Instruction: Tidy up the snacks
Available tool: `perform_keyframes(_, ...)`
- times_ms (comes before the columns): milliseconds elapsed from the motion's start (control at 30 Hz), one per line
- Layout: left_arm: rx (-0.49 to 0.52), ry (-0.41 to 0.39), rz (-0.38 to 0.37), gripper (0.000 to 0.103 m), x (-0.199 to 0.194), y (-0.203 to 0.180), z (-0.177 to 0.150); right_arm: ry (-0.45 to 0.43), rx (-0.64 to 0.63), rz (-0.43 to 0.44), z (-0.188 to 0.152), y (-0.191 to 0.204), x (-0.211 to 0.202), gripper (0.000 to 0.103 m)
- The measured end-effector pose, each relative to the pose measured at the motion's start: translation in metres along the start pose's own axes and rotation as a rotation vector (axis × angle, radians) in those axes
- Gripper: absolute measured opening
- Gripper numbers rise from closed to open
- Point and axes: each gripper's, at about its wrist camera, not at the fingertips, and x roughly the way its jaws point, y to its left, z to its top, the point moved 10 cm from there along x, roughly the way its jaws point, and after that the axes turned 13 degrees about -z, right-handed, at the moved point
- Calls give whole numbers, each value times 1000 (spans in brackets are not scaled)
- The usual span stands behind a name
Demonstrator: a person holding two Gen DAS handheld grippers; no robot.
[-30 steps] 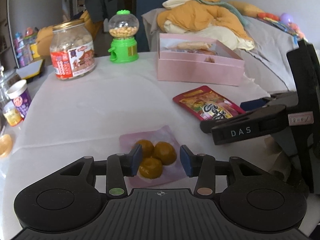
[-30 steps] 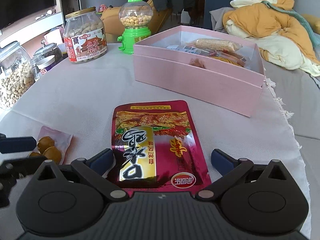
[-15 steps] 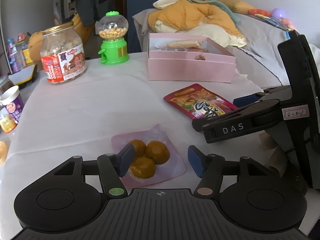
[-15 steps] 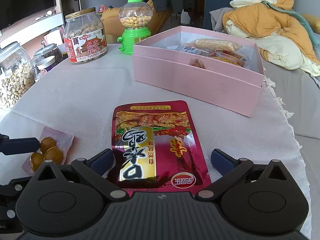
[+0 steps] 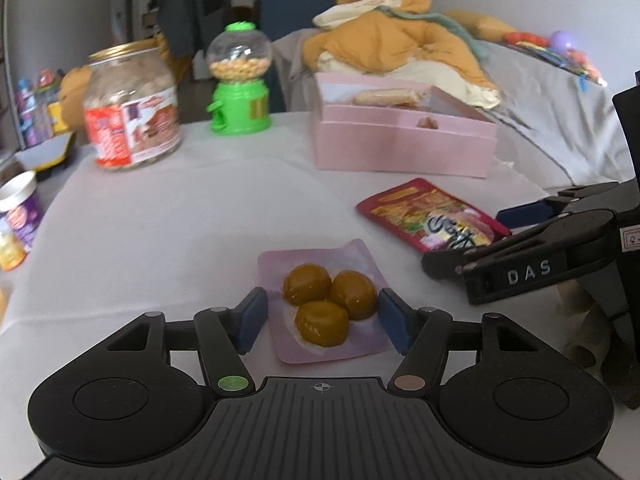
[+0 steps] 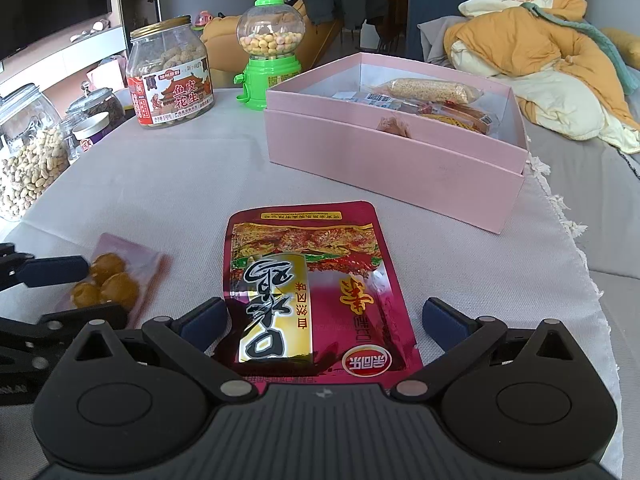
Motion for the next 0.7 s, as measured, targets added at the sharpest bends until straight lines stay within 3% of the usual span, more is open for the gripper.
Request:
perform_keyframes(533,-1,-27,-28,67,8,1,6,15,-23,12,20,7,19,103)
perform_keyframes(700,1,-26,-25,67,8,1,6,-2,-34,9,12,-2,6,92)
